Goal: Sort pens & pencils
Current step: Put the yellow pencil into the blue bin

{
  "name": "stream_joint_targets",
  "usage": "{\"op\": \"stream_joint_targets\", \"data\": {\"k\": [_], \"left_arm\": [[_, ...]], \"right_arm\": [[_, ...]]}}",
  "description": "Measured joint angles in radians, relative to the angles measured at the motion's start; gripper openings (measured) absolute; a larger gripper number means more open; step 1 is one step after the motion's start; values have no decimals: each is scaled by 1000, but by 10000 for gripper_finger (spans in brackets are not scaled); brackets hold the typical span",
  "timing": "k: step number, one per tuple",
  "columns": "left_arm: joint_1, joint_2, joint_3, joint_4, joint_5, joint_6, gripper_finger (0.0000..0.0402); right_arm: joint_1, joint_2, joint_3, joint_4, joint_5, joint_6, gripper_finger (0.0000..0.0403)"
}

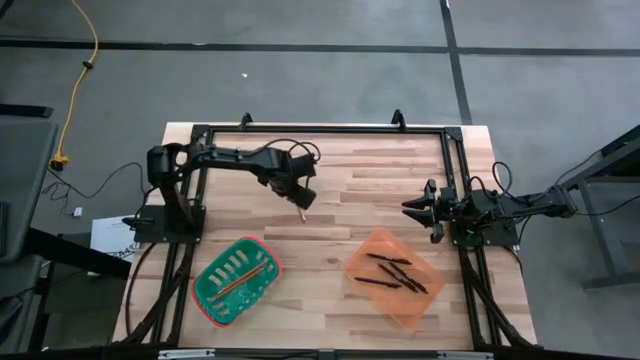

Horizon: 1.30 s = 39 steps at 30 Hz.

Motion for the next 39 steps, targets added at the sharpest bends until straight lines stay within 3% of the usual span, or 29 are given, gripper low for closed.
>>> {"op": "stream_joint_targets", "data": {"k": [12, 28, 39], "left_arm": [[3, 78, 1, 68, 36, -57, 140], [4, 113, 1, 106, -6, -56, 143], [4, 107, 1, 87, 105, -32, 143]], "right_arm": [[0, 6, 0, 0, 0, 0, 96], [0, 6, 0, 0, 0, 0, 96], [0, 6, 0, 0, 0, 0, 96]]}}
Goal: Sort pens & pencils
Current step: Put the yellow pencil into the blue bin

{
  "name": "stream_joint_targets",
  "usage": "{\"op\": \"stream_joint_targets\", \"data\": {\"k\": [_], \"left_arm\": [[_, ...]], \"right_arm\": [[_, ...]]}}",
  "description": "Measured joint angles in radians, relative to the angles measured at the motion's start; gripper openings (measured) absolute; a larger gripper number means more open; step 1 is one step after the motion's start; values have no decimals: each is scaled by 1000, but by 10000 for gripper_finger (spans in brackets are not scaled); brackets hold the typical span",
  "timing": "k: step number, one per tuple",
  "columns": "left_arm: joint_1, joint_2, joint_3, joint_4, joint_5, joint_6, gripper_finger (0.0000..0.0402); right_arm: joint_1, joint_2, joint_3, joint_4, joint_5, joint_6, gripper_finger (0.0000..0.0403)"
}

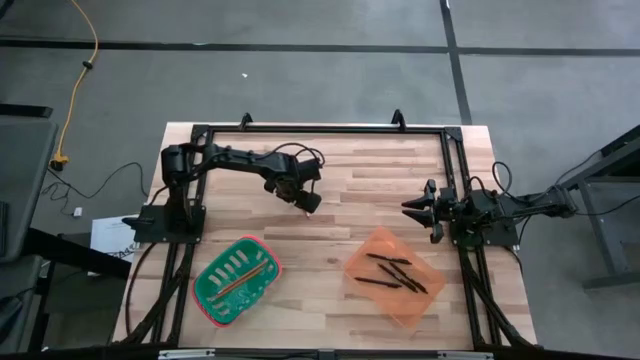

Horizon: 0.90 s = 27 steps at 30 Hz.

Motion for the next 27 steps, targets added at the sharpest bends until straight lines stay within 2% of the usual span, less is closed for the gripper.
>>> {"op": "stream_joint_targets", "data": {"k": [5, 14, 27], "left_arm": [[1, -12, 0, 10, -13, 3, 143], [1, -12, 0, 54, -116, -5, 143], [0, 50, 5, 60, -148, 12, 143]], "right_arm": [[0, 0, 0, 0, 0, 0, 96], [0, 0, 0, 0, 0, 0, 96], [0, 0, 0, 0, 0, 0, 96]]}}
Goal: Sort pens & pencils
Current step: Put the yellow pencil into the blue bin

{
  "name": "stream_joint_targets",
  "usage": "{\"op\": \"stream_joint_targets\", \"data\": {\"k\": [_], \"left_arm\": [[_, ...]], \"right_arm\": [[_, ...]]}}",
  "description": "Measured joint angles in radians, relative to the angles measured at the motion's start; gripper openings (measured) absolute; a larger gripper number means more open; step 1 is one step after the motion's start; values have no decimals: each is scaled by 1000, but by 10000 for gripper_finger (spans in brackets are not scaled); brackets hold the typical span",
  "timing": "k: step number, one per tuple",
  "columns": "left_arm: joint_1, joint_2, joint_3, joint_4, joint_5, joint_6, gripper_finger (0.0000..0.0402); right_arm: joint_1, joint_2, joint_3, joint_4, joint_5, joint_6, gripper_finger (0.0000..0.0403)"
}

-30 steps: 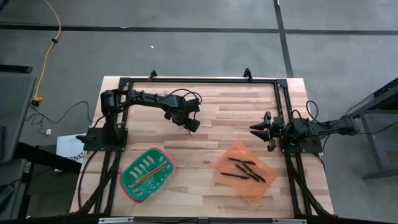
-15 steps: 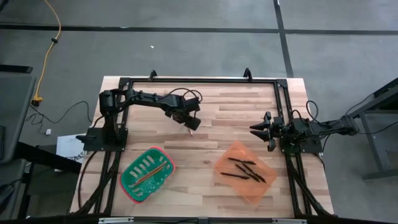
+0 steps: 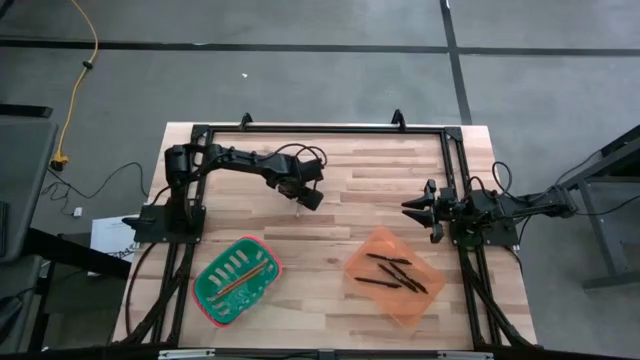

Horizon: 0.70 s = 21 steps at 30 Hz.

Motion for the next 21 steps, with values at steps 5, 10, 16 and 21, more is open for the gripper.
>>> {"op": "stream_joint_targets", "data": {"k": [5, 10, 16, 21], "left_arm": [[0, -5, 7, -24, -2, 39, 143], [-1, -2, 15, -60, -9, 159, 135], [-32, -2, 15, -69, -62, 301, 70], [-55, -2, 14, -67, -95, 332, 10]], "right_arm": [[0, 0, 0, 0, 0, 0, 96], [0, 0, 0, 0, 0, 0, 96], [0, 0, 0, 0, 0, 0, 96], [0, 0, 0, 0, 0, 0, 96]]}}
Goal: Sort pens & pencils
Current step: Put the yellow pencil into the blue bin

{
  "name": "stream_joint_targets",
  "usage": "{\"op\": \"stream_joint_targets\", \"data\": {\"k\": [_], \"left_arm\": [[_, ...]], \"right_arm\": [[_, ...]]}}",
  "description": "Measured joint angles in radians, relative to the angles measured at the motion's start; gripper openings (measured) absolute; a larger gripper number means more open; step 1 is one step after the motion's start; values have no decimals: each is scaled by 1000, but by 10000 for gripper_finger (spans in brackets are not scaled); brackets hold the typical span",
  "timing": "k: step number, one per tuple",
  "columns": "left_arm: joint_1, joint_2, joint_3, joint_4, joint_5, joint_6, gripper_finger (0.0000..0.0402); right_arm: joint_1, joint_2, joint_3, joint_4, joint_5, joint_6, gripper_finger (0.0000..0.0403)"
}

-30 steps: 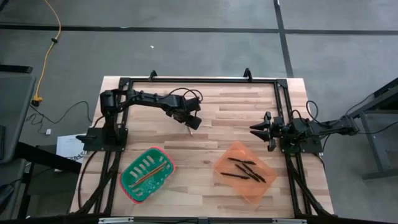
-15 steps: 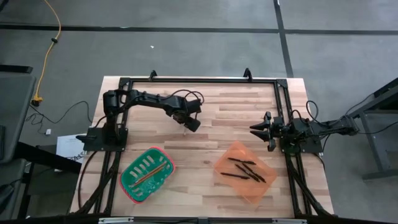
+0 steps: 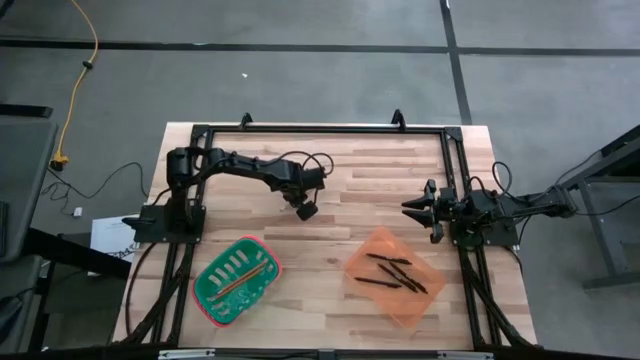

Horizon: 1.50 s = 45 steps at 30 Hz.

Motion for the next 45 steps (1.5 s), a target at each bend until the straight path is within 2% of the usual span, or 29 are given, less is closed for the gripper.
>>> {"op": "stream_joint_targets", "data": {"k": [5, 10, 21, 34, 41, 45], "left_arm": [[1, 0, 0, -2, 10, -3, 24], [1, 8, 43, -80, 15, -3, 6], [-23, 5, 230, -277, 14, 8, 4], [-271, 3, 351, -460, -6, -68, 3], [-395, 2, 474, -638, -134, -155, 1], [-453, 2, 541, -737, -145, -232, 0]], "right_arm": [[0, 0, 0, 0, 0, 0, 96], [0, 0, 0, 0, 0, 0, 96], [0, 0, 0, 0, 0, 0, 96], [0, 0, 0, 0, 0, 0, 96], [0, 0, 0, 0, 0, 0, 96], [0, 0, 0, 0, 0, 0, 96]]}}
